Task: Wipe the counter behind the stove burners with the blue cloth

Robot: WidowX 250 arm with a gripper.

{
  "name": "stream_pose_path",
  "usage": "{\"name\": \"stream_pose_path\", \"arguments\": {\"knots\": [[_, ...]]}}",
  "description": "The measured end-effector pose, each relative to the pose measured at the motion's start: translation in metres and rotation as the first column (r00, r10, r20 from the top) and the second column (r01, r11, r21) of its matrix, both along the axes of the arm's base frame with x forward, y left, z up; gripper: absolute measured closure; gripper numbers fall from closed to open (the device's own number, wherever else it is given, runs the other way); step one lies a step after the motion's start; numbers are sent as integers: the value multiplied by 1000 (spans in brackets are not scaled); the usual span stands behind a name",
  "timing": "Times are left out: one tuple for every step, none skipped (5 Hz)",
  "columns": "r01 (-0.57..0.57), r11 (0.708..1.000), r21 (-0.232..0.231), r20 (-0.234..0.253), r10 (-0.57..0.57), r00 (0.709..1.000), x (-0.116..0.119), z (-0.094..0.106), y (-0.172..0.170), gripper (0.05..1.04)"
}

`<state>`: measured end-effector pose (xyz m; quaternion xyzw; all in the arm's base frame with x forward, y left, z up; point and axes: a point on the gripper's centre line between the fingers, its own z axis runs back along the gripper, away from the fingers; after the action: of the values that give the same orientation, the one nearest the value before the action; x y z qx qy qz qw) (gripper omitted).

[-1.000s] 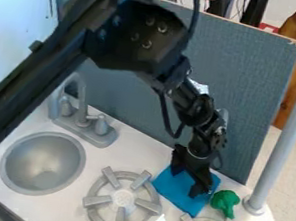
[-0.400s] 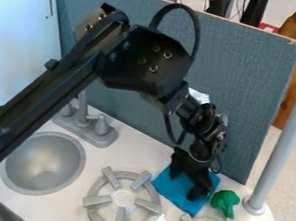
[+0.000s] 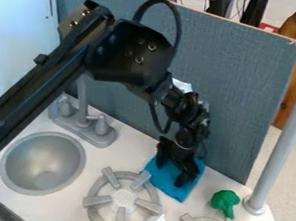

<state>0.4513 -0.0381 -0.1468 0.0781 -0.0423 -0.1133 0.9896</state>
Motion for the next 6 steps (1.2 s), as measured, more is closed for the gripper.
{"name": "stream_pose_path", "arguments": {"knots": [[-38, 999, 2, -1, 38, 999, 1, 1, 13, 79], [-76, 997, 7, -6, 76, 997, 2, -1, 27, 80], [-111, 994, 10, 0, 111, 994, 10, -1, 32, 81], [-159, 987, 4, 0, 159, 987, 16, -3, 43, 81], [-218, 976, 7, -4, 218, 976, 21, -3, 58, 81], [-285, 958, 4, -22, 285, 958, 20, -2, 75, 81]]}}
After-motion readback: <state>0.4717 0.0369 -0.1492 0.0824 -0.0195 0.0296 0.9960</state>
